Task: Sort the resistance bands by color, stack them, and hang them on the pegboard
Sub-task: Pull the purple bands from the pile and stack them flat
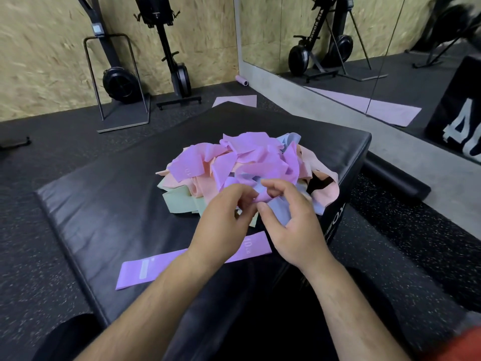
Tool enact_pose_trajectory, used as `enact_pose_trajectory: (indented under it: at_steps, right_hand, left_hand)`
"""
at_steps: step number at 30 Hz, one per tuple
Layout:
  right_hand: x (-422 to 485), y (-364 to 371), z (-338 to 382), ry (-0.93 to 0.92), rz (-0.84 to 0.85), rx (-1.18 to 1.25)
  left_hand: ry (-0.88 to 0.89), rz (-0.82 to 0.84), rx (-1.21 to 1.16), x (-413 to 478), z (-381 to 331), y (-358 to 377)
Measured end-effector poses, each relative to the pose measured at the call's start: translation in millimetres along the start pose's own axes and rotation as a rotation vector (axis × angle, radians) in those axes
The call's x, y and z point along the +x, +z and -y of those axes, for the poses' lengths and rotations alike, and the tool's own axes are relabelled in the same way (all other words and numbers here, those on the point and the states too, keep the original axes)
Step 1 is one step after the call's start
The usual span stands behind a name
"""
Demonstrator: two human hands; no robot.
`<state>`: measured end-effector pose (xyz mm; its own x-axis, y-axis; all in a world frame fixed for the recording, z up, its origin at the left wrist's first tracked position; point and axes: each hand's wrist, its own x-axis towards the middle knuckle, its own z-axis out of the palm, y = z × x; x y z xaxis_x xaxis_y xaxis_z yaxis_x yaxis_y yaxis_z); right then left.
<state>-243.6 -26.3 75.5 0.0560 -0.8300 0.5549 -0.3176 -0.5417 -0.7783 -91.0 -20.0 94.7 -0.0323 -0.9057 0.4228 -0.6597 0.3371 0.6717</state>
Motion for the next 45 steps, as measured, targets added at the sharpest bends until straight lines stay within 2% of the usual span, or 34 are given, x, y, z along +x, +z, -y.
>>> enact_pose_trajectory:
  at_steps: [5,9,17,21,23,28,32,35,37,42,45]
  right_hand:
    - [30.5,-11.8,37.9,-0.039,0.092,0.067]
    - [68.8,-18.0,76.6,0.023,0.194,0.099]
    - [123.0,-4.3,163.4,-0.037,0.218,0.188]
    - [130.7,5.0,193.7,0.047,0.228,0.282]
    - [129.9,10.4,202.1,0.103,0.254,0.321]
    - [115.1,23.3,205.6,0.147,0.337,0.37]
    - [102.7,26.5,199.8,0.164,0.35,0.428]
    - [99.0,29.8,189.2,0.161,0.307,0.328]
    - [95.5,32.6,183.2,0.103,0.343,0.26]
    - [85.1,36.6,177.1,0.097,0.389,0.296]
    - [84.2,38.0,169.8,0.115,0.391,0.329]
  left_hand:
    - [-0.023,-0.071,-0.152,7.4,-23.7,-37.1]
    - [0.013,-0.167,-0.253,25.7,-50.0,-80.0]
    - [0.027,-0.295,-0.398,44.4,-77.5,-159.1]
    - [-0.001,-0.249,-0.392,31.1,-72.5,-179.3]
    - [0.009,-0.293,-0.385,20.2,-69.3,-182.4]
    - [-0.048,-0.354,-0.532,5.8,-69.2,-190.8]
    - [-0.073,-0.322,-0.637,3.5,-73.0,-198.4]
    - [-0.058,-0.302,-0.618,4.5,-74.0,-199.2]
    - [-0.056,-0.266,-0.605,5.3,-72.9,-197.3]
    - [-0.093,-0.181,-0.605,7.3,-68.1,-190.3]
    - [-0.099,-0.224,-0.536,8.7,-66.3,-186.6]
